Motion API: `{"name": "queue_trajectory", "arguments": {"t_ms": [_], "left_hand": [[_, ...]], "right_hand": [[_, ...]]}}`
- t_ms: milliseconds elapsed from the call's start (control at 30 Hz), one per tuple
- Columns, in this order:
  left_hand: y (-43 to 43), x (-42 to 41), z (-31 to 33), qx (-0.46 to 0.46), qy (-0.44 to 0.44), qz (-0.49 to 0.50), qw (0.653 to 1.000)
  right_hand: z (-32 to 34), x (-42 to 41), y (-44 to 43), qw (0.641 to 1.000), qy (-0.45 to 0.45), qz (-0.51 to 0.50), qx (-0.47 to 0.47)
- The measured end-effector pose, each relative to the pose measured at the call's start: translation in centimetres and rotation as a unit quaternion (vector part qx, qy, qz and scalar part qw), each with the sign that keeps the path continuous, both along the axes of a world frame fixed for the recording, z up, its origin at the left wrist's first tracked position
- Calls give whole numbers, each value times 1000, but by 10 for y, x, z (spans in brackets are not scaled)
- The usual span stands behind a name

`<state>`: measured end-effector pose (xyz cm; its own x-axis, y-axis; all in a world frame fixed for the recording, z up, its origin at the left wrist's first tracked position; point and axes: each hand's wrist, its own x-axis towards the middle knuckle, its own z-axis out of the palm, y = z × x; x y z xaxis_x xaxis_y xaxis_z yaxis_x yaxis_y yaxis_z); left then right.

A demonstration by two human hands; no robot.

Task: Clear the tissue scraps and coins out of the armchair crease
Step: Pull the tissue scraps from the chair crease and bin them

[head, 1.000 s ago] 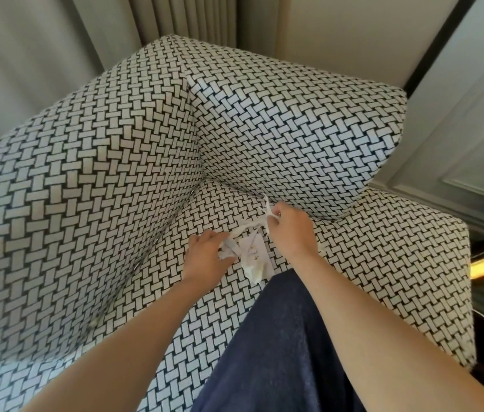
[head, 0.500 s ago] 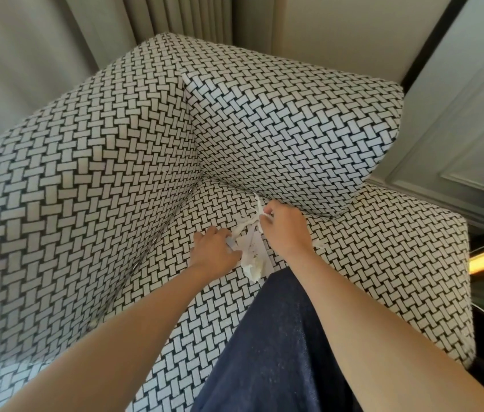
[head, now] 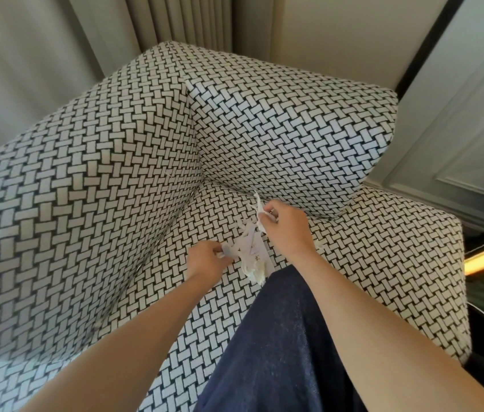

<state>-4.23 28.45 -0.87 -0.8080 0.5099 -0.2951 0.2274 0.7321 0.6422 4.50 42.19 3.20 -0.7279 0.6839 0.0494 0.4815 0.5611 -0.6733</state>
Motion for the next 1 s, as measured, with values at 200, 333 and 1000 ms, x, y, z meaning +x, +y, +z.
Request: {"name": "queue_trajectory", "arguments": {"t_ms": [200,333,1000], "left_hand": [[-8,-4,30,65,-47,10,997],[2,3,59,101,-67,-8,993],[210,227,115,93,-193,-268,939]], "right_hand": [[24,32,-1,975,135,-64,-164],[32,79,6,948,169,-132,-233],[44,376,91,869,163,-370,-286]]}}
